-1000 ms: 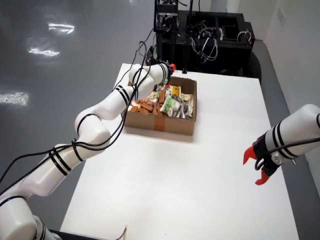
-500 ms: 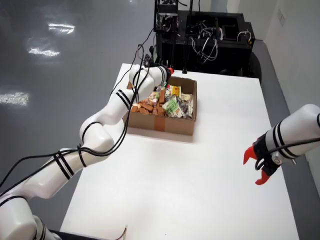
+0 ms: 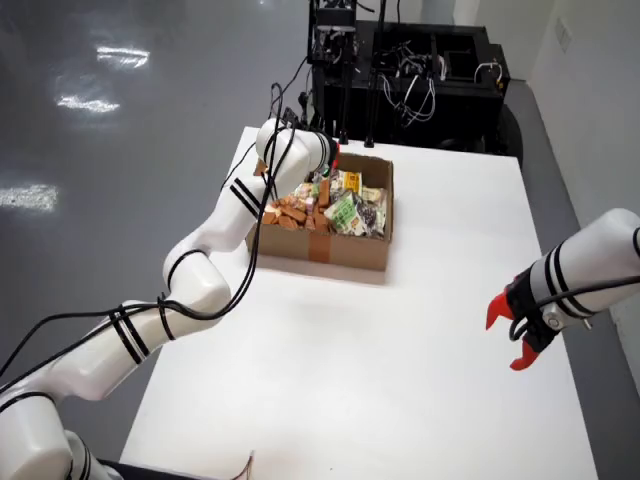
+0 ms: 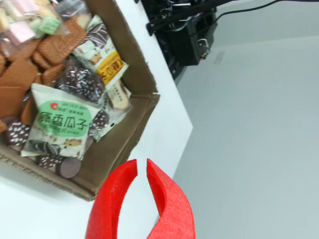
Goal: Grasp a snack and put it in the bin.
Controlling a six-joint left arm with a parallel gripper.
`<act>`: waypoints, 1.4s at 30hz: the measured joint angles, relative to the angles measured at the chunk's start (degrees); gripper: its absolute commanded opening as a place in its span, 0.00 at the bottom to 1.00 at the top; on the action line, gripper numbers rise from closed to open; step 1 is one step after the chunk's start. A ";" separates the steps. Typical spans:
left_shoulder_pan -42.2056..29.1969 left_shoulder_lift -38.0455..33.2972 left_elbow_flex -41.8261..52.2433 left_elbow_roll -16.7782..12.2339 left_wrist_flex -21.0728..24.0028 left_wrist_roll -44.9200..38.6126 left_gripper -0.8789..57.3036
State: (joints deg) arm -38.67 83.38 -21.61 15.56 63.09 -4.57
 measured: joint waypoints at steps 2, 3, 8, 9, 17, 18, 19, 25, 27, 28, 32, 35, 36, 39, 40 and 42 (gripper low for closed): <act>-0.43 0.00 -1.06 0.26 2.33 0.01 0.05; -0.73 -0.03 -1.51 0.38 3.56 0.04 0.04; -2.64 -0.96 -2.60 0.64 7.79 1.14 0.02; -3.12 -1.22 -2.62 0.64 8.30 1.45 0.01; -7.43 -5.84 1.76 0.64 11.37 2.53 0.00; -8.01 -6.71 3.07 0.64 11.63 2.52 0.00; -8.50 -7.50 4.32 0.64 11.80 2.48 0.00; -12.08 -14.19 16.27 0.49 12.24 0.54 0.00; -13.35 -16.41 20.40 0.40 12.25 -0.29 0.00; -14.03 -17.47 22.47 0.29 12.24 -0.77 0.00; -16.38 -21.91 30.81 -0.12 12.10 -2.95 0.01; -18.10 -25.52 37.50 -1.03 11.65 -4.42 0.01; -18.61 -26.68 39.45 -1.39 11.51 -4.75 0.01; -20.25 -29.96 45.34 -2.90 11.02 -5.41 0.01; -20.76 -30.86 47.10 -3.59 10.88 -5.44 0.01; -21.63 -32.28 49.67 -4.97 10.71 -5.40 0.01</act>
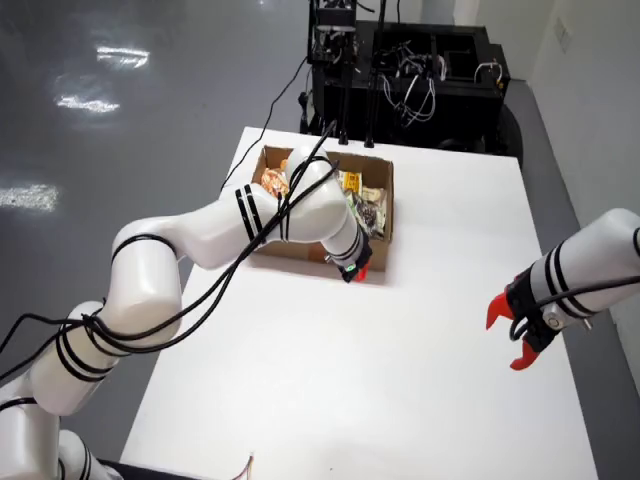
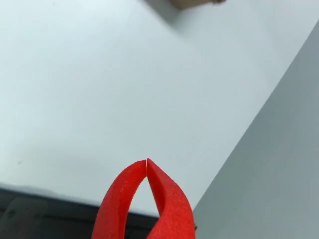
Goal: Grasp a snack and put it in the bin.
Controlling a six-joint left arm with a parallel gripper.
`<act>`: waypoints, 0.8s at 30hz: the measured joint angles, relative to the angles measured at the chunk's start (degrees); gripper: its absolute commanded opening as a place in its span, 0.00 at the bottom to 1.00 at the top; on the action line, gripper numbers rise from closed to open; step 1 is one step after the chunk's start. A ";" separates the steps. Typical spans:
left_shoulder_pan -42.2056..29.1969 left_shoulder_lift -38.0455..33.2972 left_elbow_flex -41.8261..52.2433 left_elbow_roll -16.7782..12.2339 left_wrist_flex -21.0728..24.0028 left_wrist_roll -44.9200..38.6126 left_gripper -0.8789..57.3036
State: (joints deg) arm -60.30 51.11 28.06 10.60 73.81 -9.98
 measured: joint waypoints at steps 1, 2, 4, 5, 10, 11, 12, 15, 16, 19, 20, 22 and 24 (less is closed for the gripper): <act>-0.50 -0.75 1.27 -0.86 -0.07 0.13 0.01; -1.03 -1.34 2.32 -1.59 -0.11 0.34 0.01; -1.93 -2.15 3.75 -2.59 -0.18 0.96 0.01; -2.52 -2.59 4.52 -3.08 -0.21 1.43 0.01; -5.25 -4.20 7.32 -4.40 -0.25 3.91 0.01; -5.67 -4.48 7.76 -4.58 -0.25 4.29 0.01; -5.97 -4.67 8.12 -4.82 -0.25 4.53 0.01; -6.67 -5.12 8.92 -5.59 -0.25 4.98 0.01; -6.85 -5.24 9.12 -5.80 -0.25 5.01 0.01; -7.23 -5.43 9.47 -6.13 -0.25 4.83 0.01; -7.34 -5.46 9.53 -6.21 -0.25 4.57 0.01; -7.58 -5.52 9.62 -6.31 -0.25 3.86 0.01; -7.76 -5.59 9.64 -6.37 -0.24 2.80 0.01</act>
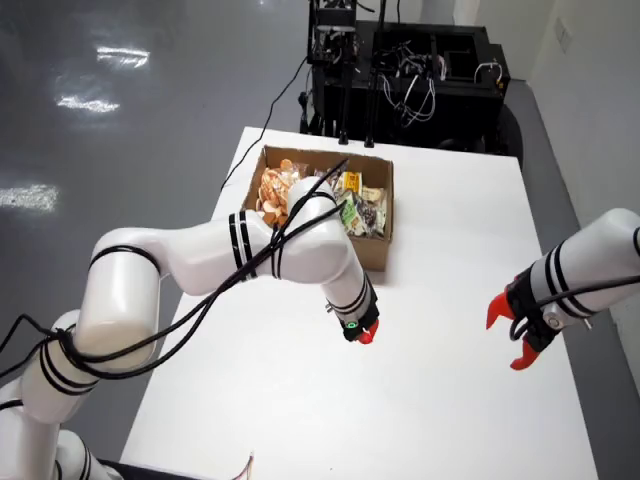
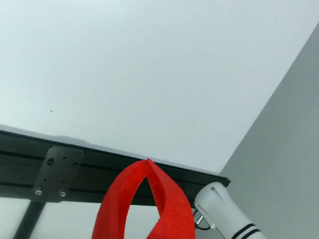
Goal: Grasp a snack and put it in the bin.
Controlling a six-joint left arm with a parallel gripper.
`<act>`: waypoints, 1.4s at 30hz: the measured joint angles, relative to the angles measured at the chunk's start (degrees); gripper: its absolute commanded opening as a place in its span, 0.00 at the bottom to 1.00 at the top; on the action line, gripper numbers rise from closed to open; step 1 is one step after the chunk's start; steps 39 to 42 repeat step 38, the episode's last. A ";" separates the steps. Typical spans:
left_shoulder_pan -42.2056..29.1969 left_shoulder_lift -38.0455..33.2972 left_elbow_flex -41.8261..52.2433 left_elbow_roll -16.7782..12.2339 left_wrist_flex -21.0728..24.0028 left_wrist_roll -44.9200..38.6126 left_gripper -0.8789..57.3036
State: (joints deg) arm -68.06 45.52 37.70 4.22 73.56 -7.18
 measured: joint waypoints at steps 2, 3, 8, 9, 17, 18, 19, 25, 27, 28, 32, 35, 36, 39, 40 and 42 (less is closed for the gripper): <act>-0.15 -0.03 -0.08 -0.04 -0.01 -1.03 0.01; -0.22 -0.04 -0.19 -0.05 -0.04 -1.60 0.01; -0.47 0.37 -1.42 -0.07 -0.24 -4.75 0.01; -0.48 0.62 -1.90 -0.07 -0.30 -5.15 0.01; -0.41 4.11 -7.82 0.07 -0.50 -7.35 0.01; -0.35 4.55 -8.59 0.07 -0.50 -7.53 0.01; -0.29 4.90 -9.18 0.09 -0.51 -7.64 0.01; 0.30 7.78 -14.11 0.19 -0.55 -7.57 0.01; 0.56 8.79 -15.87 0.21 -0.57 -7.45 0.01; 0.71 9.43 -16.91 0.22 -0.58 -7.37 0.01; 1.32 11.76 -21.01 0.24 -0.60 -7.04 0.01; 1.79 13.48 -24.06 0.26 -0.61 -6.57 0.01; 1.92 14.06 -25.13 0.26 -0.61 -6.33 0.01; 2.13 15.09 -26.98 0.26 -0.61 -5.82 0.01; 2.13 15.09 -26.98 0.26 -0.61 -5.82 0.01; 2.13 15.09 -26.98 0.26 -0.61 -5.82 0.01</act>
